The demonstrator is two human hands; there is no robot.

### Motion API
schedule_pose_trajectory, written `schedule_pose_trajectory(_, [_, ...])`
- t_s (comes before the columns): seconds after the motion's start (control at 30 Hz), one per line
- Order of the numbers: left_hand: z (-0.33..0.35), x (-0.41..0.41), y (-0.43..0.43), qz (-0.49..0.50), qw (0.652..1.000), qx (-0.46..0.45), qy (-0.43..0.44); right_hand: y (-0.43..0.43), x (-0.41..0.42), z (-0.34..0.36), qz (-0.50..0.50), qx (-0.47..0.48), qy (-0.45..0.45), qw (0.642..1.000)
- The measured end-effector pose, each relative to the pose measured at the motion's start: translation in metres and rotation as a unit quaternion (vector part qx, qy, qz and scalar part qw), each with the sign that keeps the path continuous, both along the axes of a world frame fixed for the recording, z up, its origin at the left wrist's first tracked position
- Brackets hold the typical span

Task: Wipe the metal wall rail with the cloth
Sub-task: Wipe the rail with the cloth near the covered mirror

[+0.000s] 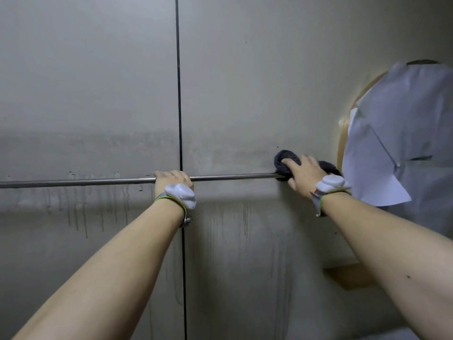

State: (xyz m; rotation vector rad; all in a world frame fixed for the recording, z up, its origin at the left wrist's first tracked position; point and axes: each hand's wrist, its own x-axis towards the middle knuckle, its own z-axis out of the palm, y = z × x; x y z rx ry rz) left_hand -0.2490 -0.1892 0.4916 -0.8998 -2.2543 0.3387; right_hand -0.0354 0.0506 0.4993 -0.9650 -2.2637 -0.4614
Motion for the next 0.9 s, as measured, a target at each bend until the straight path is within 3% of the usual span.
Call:
schedule_pose_trajectory(0.13, [-0.007, -0.004, -0.004, -0.007, 1.000, 0.006, 0.010, -0.021, -0.019, -0.006, 0.009, -0.001, 0.053, 0.999])
schedule_pose_trajectory(0.4, [-0.012, -0.013, -0.010, -0.034, 0.999, 0.001, 0.018, -0.145, -0.150, -0.007, 0.228, 0.027, 0.024, 0.973])
schedule_pose_trajectory(0.63, [-0.014, -0.020, -0.017, -0.069, 0.997, 0.027, 0.023, -0.106, -0.111, -0.013, 0.149, 0.033, 0.024, 0.988])
schedule_pose_trajectory(0.8, [-0.015, -0.040, -0.046, -0.155, 0.985, 0.064, 0.048, -0.048, -0.043, -0.015, -0.006, -0.069, 0.109, 0.992])
schedule_pose_trajectory(0.9, [-0.018, -0.059, -0.070, -0.119, 0.986, 0.099, 0.057, -0.063, -0.058, -0.020, -0.025, -0.073, 0.150, 0.986])
